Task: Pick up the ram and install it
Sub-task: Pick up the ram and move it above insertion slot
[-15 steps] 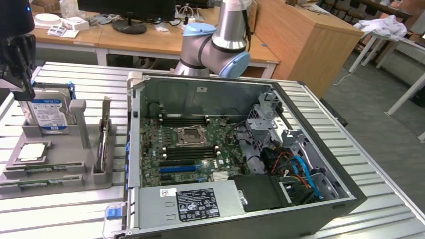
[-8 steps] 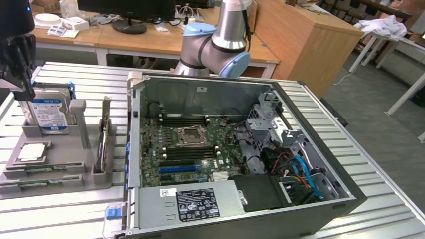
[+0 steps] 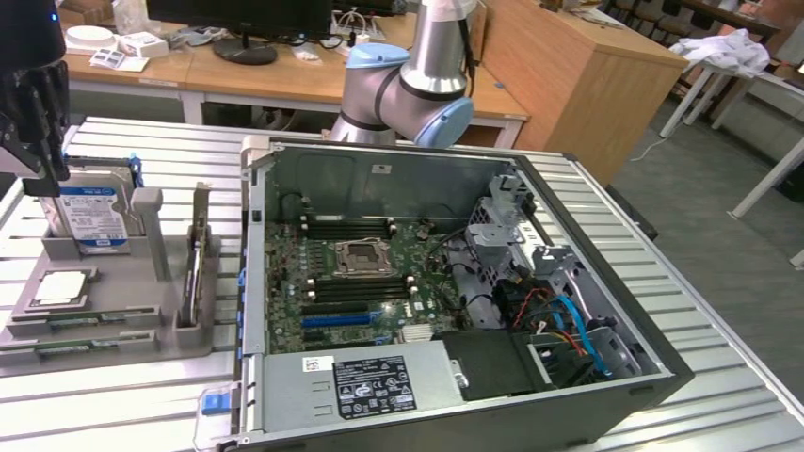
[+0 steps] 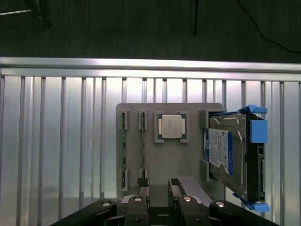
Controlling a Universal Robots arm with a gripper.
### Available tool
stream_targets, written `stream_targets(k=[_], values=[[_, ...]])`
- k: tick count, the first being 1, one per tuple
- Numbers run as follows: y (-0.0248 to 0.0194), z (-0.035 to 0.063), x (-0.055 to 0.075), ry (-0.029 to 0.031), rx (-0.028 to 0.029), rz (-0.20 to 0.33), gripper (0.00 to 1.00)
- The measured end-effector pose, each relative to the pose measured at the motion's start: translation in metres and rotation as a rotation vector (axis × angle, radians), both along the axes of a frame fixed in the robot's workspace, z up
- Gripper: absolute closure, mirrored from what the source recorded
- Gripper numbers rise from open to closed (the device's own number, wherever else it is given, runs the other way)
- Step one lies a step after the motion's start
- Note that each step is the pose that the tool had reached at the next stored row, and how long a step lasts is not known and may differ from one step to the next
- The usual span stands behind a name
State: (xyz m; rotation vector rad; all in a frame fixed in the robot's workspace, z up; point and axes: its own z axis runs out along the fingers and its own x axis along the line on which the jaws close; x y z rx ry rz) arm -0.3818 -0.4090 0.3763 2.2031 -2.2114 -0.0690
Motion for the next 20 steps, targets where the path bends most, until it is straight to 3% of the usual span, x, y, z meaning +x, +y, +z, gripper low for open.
stream_targets(k=[10, 11, 13, 20], values=[[0.0, 0.0, 0.0, 0.0, 0.0003, 0.0, 0.69], [0.0, 0.0, 0.0, 0.0, 0.0003, 0.0, 0.63], [0.0, -0.0005, 0.0, -0.0003, 0.0004, 0.0, 0.63], [0.0, -0.0124, 0.0, -0.0065, 0.0003, 0.0, 0.63]])
